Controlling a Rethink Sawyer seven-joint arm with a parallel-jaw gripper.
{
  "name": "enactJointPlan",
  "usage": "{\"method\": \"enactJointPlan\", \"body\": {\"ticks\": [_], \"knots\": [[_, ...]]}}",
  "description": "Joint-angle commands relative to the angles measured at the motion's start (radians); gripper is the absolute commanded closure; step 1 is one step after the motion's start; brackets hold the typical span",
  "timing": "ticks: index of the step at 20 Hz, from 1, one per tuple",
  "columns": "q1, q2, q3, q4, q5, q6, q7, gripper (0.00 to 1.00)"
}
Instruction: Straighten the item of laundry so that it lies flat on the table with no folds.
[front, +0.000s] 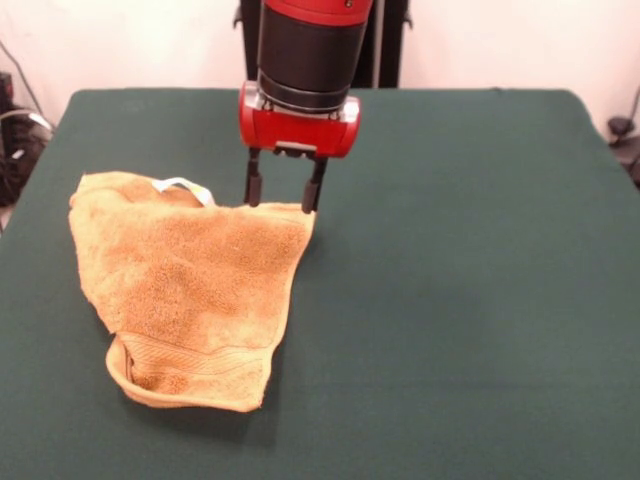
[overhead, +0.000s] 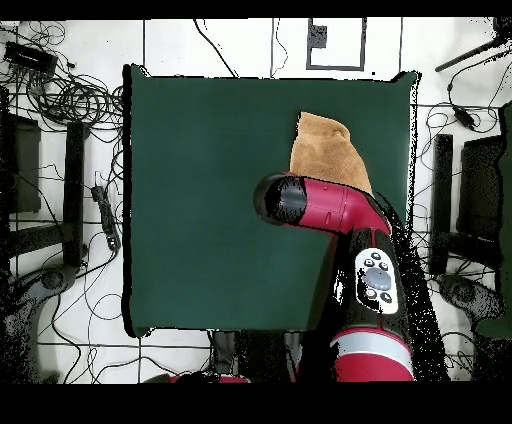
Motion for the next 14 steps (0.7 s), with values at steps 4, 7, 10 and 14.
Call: {"method": "enactJointPlan", "body": {"ticks": [4,7,10,14], "knots": [[0.019,0.110,0.108,-0.005,-0.001,-0.002,0.110,0.00],[0.019,0.110,0.110,0.004,-0.005,-0.015,0.110,0.00],[0.025,0.110,0.108,0.009,-0.009,-0.025,0.112,0.00],[0.027,0.119,0.106,-0.003,-0.004,-0.017,0.113,0.00]]}}
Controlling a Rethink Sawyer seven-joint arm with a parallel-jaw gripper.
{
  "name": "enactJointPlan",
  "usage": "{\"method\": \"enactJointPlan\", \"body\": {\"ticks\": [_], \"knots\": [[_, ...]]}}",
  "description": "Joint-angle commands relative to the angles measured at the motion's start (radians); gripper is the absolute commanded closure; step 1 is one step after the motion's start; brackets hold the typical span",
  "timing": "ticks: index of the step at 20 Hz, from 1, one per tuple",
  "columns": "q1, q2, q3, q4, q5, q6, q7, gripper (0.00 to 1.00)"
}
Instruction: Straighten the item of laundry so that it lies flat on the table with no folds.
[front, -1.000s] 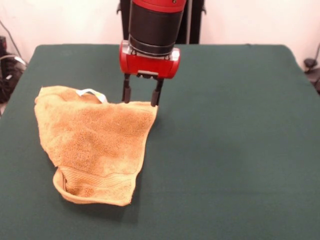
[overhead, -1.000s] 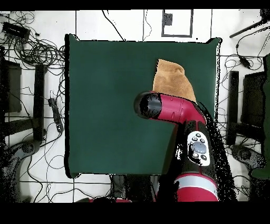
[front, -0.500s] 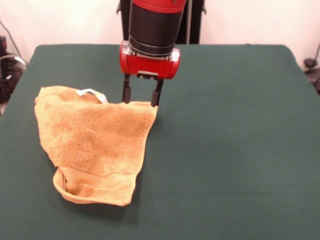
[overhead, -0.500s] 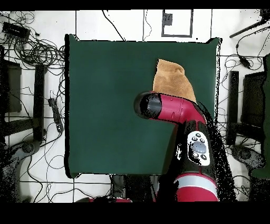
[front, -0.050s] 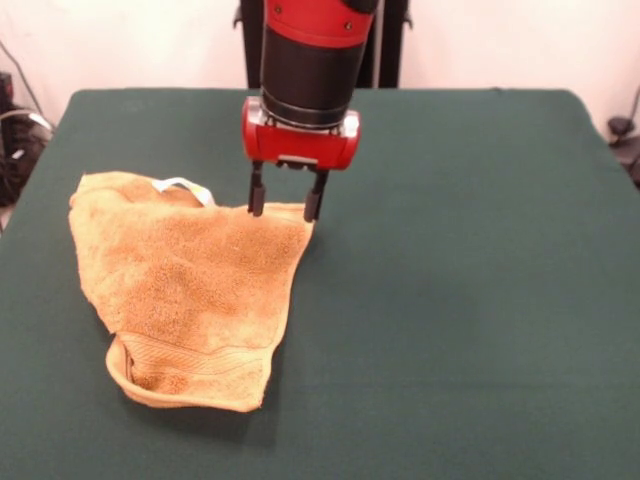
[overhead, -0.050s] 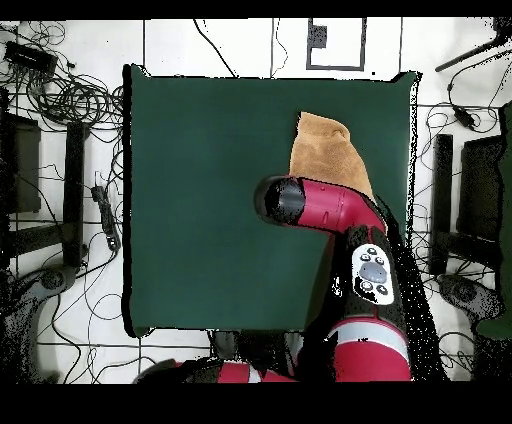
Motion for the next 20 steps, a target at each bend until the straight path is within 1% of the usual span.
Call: {"method": "enactJointPlan", "body": {"ticks": [1,7,13,20], "knots": [[0.028,0.076,0.104,0.002,-0.004,-0.012,0.112,0.00],[0.025,0.067,0.112,0.016,0.000,0.002,0.104,0.00],[0.014,0.065,0.126,0.010,0.011,0.025,0.093,0.00],[0.017,0.068,0.135,0.002,0.013,0.018,0.094,0.00]]}}
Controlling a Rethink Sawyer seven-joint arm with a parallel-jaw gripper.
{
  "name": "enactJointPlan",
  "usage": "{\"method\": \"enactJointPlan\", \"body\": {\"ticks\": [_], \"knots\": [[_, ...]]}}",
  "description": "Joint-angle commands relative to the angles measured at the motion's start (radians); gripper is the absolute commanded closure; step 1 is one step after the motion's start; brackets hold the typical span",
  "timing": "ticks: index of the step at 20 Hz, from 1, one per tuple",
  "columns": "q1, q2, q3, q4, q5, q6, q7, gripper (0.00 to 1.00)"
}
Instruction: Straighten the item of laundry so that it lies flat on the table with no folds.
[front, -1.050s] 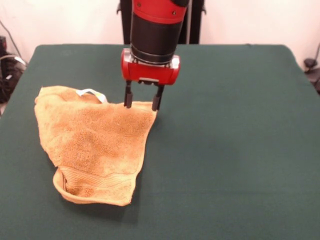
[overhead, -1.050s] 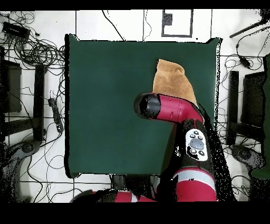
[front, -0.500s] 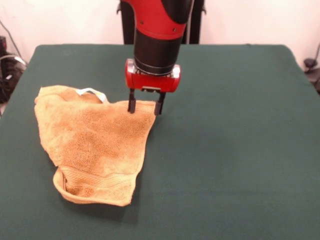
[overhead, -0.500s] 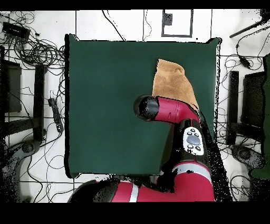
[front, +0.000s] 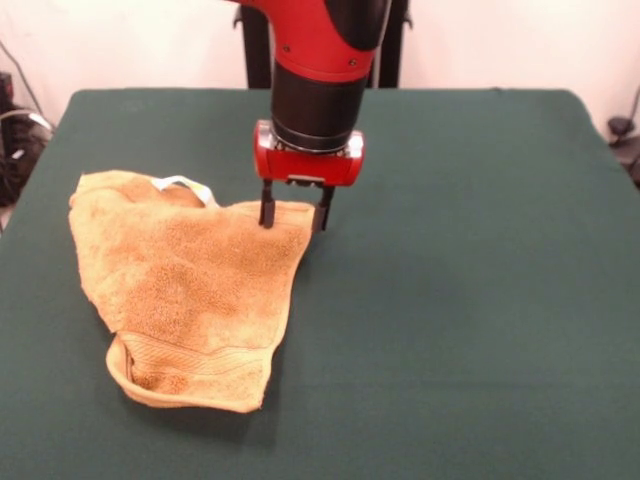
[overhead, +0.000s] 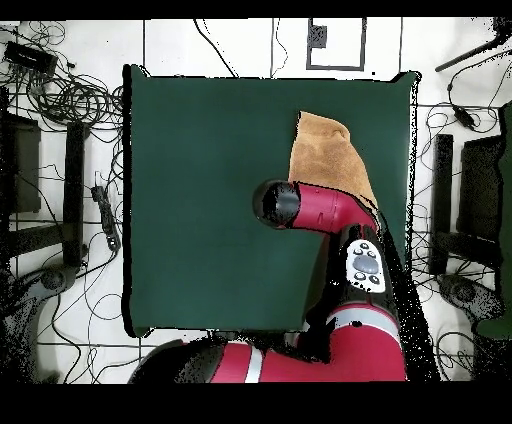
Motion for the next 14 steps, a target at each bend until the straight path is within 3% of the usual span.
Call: {"method": "enactJointPlan", "body": {"ticks": [1,14], "knots": [[0.018,0.021,0.127,0.003,0.012,0.015,0.096,0.00],[0.037,0.060,0.107,-0.061,-0.003,0.007,0.100,0.00]]}}
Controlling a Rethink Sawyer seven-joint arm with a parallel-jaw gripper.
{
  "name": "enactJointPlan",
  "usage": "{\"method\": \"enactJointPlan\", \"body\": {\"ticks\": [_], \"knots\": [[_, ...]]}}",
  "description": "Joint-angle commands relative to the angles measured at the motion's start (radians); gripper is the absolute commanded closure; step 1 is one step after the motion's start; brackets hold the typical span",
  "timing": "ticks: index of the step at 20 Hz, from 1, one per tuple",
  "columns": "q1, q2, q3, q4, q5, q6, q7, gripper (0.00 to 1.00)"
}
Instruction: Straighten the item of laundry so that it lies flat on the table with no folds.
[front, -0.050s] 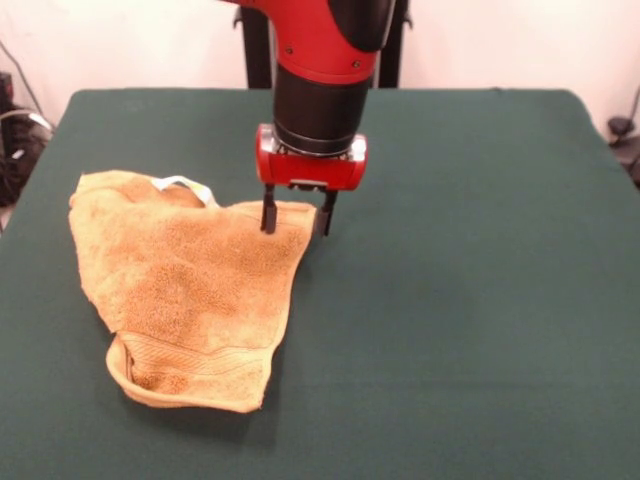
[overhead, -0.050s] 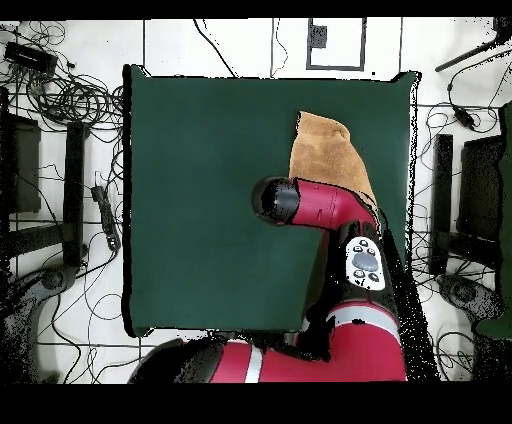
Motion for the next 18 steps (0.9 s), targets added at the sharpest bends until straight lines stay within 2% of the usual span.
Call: {"method": "enactJointPlan", "body": {"ticks": [1,11,18], "knots": [[0.037,0.060,0.097,-0.041,-0.006,0.006,0.100,0.00],[0.027,0.090,0.113,-0.068,-0.011,0.023,0.071,0.00],[0.037,0.098,0.102,-0.089,-0.008,0.086,0.063,0.00]]}}
